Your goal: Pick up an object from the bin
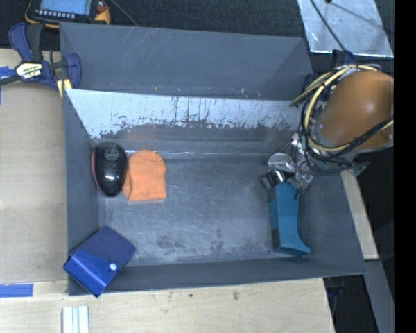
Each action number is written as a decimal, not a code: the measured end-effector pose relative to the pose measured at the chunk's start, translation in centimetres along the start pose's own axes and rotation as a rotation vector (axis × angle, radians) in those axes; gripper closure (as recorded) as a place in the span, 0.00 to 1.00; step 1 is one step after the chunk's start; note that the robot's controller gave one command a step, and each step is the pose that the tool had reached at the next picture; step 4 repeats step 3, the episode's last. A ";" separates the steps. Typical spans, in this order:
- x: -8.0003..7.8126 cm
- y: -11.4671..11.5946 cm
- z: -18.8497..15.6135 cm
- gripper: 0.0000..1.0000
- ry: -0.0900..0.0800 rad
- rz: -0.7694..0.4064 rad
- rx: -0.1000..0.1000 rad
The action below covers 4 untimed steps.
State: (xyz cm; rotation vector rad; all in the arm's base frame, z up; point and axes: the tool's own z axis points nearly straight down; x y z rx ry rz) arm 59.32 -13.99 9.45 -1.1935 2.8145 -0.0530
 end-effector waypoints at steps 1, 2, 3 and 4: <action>-0.5 -0.3 -0.1 1.00 0.021 0.000 -0.023; -0.5 -0.2 -0.9 1.00 0.033 0.000 -0.039; -0.4 -0.2 -2.9 1.00 0.040 0.001 -0.044; -0.4 -0.2 -2.9 1.00 0.040 0.001 -0.044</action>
Offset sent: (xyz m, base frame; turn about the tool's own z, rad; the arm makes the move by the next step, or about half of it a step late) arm -0.0001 0.0000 0.0703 0.0021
